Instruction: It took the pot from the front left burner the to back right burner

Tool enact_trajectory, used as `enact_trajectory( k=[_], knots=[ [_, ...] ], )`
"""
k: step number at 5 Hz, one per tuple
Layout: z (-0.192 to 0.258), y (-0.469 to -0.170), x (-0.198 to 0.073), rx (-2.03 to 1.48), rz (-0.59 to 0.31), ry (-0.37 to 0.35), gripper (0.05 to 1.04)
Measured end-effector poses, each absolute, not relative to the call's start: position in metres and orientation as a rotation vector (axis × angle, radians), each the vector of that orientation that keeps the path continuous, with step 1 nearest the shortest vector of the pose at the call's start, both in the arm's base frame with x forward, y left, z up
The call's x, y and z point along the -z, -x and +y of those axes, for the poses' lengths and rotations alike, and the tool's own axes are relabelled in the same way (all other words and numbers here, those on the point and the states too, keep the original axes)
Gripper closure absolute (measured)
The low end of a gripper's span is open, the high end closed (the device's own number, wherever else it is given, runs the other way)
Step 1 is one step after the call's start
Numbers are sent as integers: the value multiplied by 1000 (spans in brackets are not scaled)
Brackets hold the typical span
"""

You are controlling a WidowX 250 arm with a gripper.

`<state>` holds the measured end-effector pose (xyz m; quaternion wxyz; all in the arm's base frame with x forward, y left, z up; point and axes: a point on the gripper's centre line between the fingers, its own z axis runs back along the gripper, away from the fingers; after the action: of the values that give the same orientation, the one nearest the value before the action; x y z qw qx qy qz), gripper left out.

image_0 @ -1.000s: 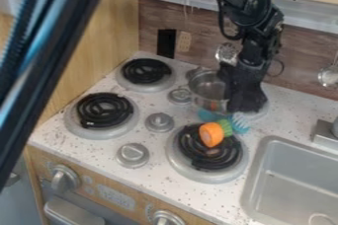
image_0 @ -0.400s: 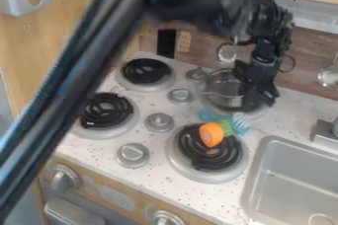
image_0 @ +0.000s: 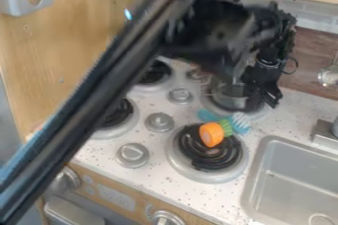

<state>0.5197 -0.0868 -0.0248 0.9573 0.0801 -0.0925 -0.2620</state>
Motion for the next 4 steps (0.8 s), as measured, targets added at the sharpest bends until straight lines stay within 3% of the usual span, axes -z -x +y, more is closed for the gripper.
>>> enact_trajectory(
  k=[1, 2, 3, 4],
  knots=[
    [-86, -519, 28, 509, -189, -157, 841],
    [-81, -506, 34, 502, -170, -176, 574],
    [-80, -485, 20, 505, -201, -190, 268],
    [-73, -463, 0, 497, -252, -206, 66]
  ],
)
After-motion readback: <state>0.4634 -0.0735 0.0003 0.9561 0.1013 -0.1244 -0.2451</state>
